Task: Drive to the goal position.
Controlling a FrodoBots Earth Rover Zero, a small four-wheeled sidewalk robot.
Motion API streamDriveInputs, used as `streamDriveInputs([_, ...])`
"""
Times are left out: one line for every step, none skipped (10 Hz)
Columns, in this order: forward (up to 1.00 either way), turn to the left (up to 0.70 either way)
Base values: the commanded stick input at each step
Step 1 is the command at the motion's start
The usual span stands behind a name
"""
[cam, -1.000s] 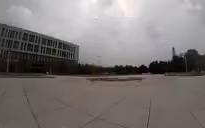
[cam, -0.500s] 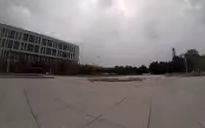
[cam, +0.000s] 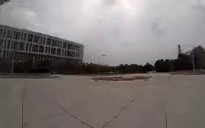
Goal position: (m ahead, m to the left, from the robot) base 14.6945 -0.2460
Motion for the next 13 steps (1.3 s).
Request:
streamDriveInputs([0.70, 0.00])
streamDriveInputs([0.70, 0.00])
streamDriveInputs([0.70, 0.00])
streamDriveInputs([0.70, 0.00])
streamDriveInputs([0.70, 0.00])
streamDriveInputs([0.70, 0.00])
streamDriveInputs([0.70, 0.00])
streamDriveInputs([0.70, 0.00])
streamDriveInputs([0.70, 0.00])
streamDriveInputs([0.70, 0.00])
streamDriveInputs([0.70, 0.00])
streamDriveInputs([0.70, 0.00])
streamDriveInputs([0.70, 0.00])
